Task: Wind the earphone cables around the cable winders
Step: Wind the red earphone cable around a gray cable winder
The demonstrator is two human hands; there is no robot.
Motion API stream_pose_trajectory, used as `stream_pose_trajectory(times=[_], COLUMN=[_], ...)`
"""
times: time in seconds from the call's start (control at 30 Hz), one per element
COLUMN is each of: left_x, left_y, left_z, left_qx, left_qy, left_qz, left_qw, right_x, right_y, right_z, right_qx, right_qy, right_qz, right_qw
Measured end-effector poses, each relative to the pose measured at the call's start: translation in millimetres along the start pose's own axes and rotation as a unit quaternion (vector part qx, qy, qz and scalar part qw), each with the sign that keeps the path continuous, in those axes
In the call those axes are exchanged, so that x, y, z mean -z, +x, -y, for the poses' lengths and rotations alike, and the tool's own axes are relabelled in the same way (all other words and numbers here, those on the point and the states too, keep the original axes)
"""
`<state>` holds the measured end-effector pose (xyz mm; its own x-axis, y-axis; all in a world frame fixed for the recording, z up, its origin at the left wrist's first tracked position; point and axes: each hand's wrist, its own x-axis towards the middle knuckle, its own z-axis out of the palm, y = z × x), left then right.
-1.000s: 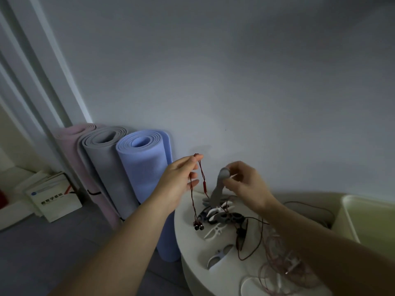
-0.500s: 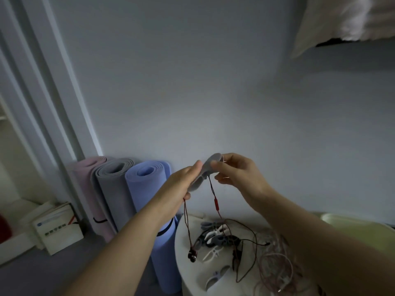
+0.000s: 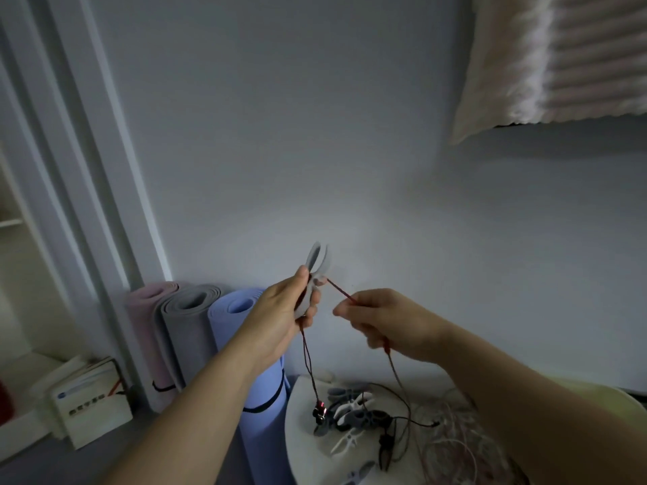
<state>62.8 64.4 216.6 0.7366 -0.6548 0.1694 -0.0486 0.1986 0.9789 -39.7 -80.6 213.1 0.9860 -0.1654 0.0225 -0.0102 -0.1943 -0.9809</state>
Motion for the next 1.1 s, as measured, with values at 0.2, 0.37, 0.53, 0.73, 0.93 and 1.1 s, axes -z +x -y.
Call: stream_pose_trajectory(times=[0.2,0.37,0.53,0.73,0.93,1.1], left_x=[4,5,4,0,-3,-4], left_y=[-2,-3,-2,-5,-6,-10], left_z=[8,12,13,10,8,1], left_qx=[0.081,0.153,0.156,0.142,0.163,0.147], left_qy=[-0.026,-0.049,-0.033,0.000,0.054,0.039], left_qz=[-0.039,-0.024,-0.033,-0.051,-0.019,0.032], left_qw=[0.996,0.987,0.987,0.989,0.985,0.988], right_x=[10,8,4,2,-1,0], right_y=[2,4,3,2,6,8], right_z=[28,45,52,58,61,59], right_qx=[0.067,0.097,0.105,0.142,0.154,0.156], right_qy=[-0.288,-0.372,-0.409,-0.437,-0.412,-0.411], right_qz=[-0.092,-0.093,-0.076,-0.083,-0.084,-0.093], right_qw=[0.951,0.919,0.903,0.884,0.894,0.894])
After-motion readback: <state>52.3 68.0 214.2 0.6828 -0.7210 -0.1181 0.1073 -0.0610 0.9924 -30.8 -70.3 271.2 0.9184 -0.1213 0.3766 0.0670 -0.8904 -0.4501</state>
